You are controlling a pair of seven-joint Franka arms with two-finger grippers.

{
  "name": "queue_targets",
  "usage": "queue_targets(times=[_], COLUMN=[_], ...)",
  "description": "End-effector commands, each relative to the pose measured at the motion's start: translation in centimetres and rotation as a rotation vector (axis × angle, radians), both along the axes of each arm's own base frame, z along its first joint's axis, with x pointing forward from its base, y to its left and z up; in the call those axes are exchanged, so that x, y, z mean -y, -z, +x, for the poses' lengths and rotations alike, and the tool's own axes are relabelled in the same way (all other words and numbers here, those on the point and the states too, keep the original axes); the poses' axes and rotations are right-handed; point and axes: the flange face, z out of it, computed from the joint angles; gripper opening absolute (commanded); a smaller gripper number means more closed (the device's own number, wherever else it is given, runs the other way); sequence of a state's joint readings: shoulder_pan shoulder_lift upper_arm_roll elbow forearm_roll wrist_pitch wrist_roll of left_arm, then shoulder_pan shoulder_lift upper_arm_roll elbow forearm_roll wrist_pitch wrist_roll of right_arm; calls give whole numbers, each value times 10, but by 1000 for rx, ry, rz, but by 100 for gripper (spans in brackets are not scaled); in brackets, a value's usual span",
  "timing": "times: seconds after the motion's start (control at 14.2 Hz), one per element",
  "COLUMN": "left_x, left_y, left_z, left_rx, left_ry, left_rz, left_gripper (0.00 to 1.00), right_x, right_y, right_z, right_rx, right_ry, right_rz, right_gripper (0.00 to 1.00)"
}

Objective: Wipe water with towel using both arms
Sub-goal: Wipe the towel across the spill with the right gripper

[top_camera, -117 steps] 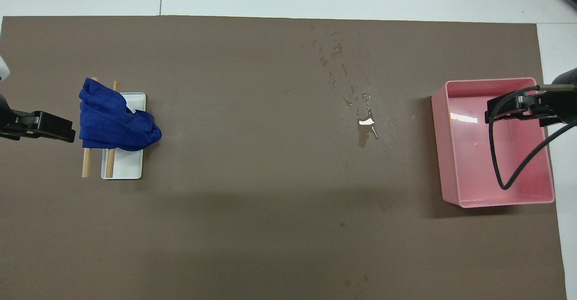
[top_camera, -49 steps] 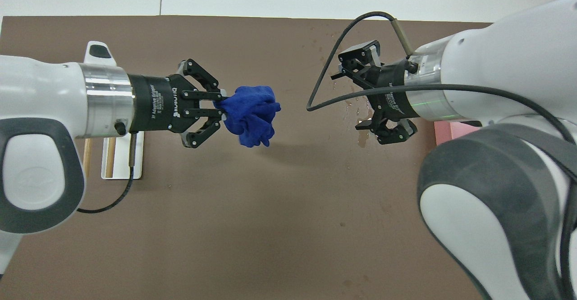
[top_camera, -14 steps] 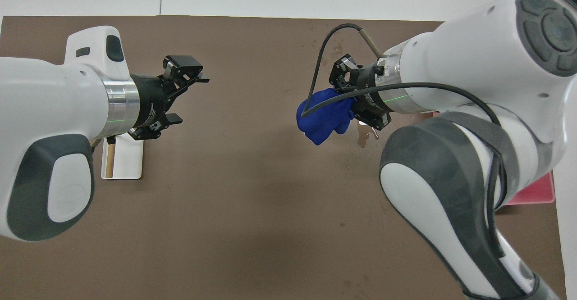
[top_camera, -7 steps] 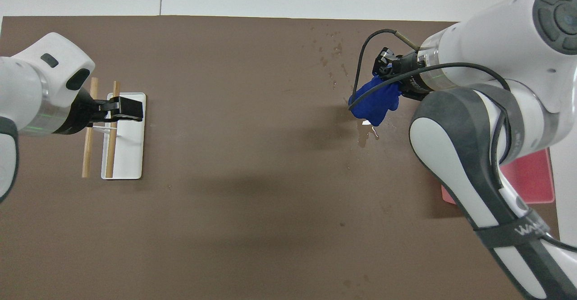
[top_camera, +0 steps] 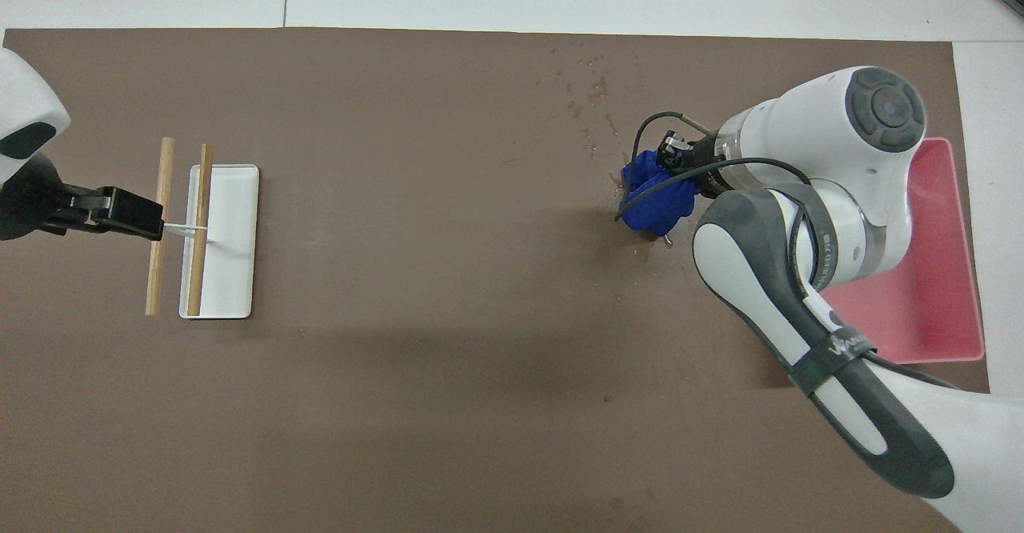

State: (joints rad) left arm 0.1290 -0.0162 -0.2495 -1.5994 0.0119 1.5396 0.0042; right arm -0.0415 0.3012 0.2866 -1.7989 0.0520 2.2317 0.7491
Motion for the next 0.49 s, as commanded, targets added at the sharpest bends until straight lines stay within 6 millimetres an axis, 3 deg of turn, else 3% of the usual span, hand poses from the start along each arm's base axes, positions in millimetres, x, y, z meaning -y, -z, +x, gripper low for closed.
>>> queue_targets(times=[0.0,0.42], left_x=[5,7], left_y=[9,9], left_z=[-9,-11], left_rx=[-24,-24], left_ry=[19,21], left_rz=[20,21], left_gripper=[100,100], right_x=[-4,-5], right_y=[25,72], right_z=[-14,-12], right_rx=[25,-9], right_ry=[-28,-24], right_rz=[-14,-2], right_gripper=[0,0])
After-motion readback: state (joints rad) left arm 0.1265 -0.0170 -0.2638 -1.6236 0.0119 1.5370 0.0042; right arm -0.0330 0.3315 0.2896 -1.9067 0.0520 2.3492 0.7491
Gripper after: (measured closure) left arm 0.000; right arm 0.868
